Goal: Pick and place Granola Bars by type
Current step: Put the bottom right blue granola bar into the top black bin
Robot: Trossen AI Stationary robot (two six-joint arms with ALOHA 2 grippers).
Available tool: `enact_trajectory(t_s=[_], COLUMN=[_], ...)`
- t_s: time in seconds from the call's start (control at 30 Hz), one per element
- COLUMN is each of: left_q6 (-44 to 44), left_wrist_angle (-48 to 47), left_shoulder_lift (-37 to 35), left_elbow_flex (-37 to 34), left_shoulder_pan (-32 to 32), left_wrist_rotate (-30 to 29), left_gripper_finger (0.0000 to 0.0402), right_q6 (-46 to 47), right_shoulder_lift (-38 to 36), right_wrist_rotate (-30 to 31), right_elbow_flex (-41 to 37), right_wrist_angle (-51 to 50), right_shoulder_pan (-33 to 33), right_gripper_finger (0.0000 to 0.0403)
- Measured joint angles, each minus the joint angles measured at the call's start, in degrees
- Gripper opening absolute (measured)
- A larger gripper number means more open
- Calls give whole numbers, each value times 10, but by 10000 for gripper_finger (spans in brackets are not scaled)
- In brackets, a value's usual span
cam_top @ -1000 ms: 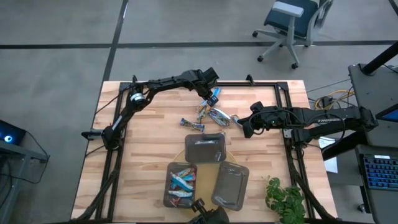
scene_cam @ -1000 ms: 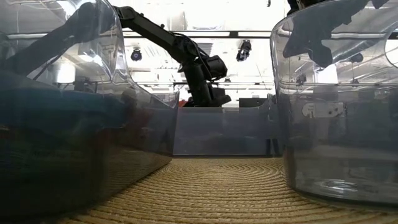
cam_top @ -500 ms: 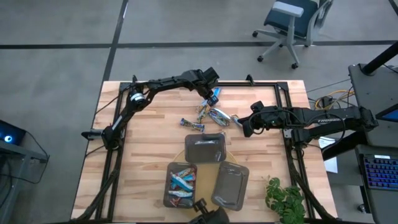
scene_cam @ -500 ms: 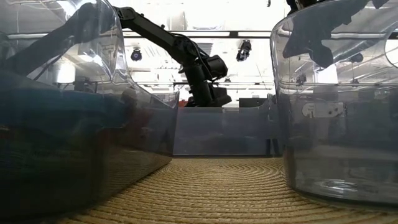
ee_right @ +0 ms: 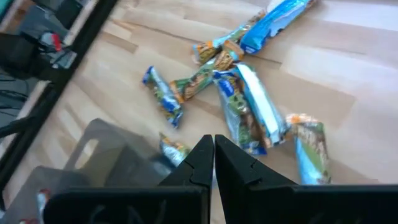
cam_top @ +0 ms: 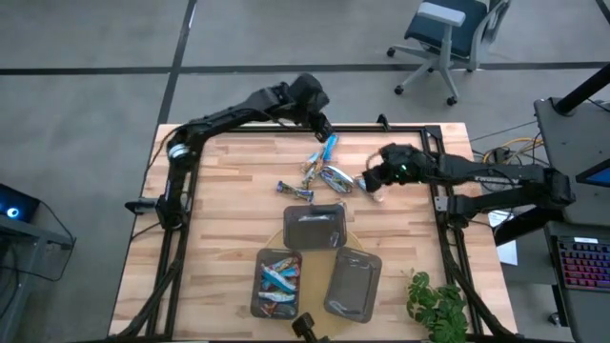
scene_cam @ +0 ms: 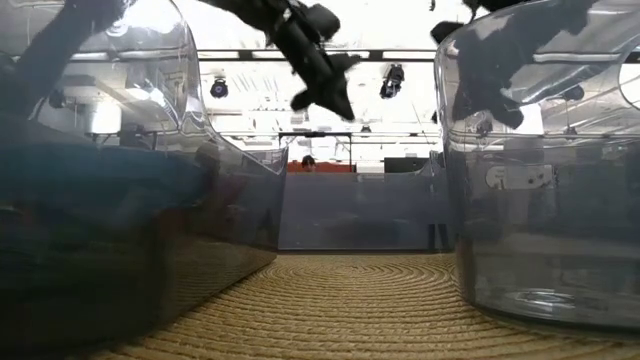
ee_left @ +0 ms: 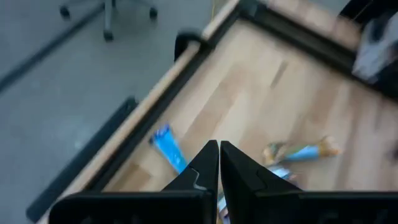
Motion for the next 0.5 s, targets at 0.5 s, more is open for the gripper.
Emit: enact_trajectory(t_s=[0.5], left_q6=[-42], left_wrist_angle=[158], left_shoulder_lift=[-250], left_elbow_flex=[-240], left_shoulder_pan=[-16], left_wrist_rotate=[16], left_gripper_finger=[0], right_q6=[-108], right_shoulder_lift=[204], right_wrist_rotate=[-117], right_elbow_flex=[142], right_wrist_angle=[-1], right_shoulder_pan=[-185], right_gripper_finger=[8])
